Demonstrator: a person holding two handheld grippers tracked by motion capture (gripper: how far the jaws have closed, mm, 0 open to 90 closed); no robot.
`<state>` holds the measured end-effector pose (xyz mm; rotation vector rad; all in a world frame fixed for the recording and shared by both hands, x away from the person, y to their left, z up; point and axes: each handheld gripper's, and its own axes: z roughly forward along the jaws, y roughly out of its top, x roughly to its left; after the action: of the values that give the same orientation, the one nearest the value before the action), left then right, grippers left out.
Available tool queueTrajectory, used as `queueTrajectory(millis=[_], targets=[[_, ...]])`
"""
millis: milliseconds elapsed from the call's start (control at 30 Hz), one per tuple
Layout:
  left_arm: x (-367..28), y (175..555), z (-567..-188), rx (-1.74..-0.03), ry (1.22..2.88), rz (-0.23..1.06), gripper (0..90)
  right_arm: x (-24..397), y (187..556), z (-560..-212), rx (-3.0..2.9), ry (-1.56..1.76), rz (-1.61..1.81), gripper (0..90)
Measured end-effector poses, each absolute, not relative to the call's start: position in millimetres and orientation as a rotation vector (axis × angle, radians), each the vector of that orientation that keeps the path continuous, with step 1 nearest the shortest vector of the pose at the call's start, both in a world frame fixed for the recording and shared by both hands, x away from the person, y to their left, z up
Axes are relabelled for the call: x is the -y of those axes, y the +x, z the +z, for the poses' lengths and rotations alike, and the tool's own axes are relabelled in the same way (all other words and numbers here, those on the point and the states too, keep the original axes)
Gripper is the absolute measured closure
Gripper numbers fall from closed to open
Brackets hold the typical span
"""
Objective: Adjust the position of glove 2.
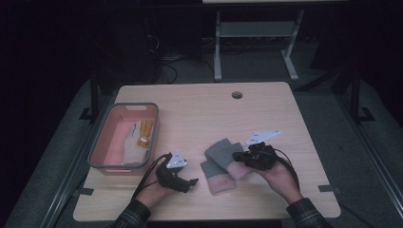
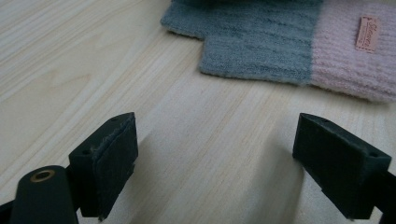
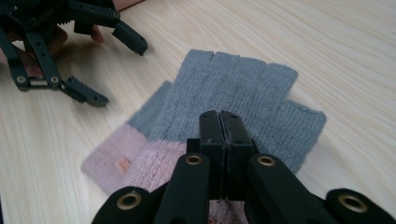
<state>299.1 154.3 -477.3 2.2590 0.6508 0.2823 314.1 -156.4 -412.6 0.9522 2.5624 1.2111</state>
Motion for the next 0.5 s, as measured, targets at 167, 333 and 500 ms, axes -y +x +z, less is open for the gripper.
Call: queueTrajectory(millis=[167,333,500], targets=[[-154,299,-477,-0.650,2.258,0.282,13.4,133,315,-418,-2.579,0.962,1.168,89.0],[-154,299,-478,-0.654,2.254,0.274,13.4,129,314,-424,-2.589,0.960,1.150,89.0],[-154,299,-478,-0.654,2.253,0.274,13.4,132,314,-423,-2.581,0.976,1.160,89.0]])
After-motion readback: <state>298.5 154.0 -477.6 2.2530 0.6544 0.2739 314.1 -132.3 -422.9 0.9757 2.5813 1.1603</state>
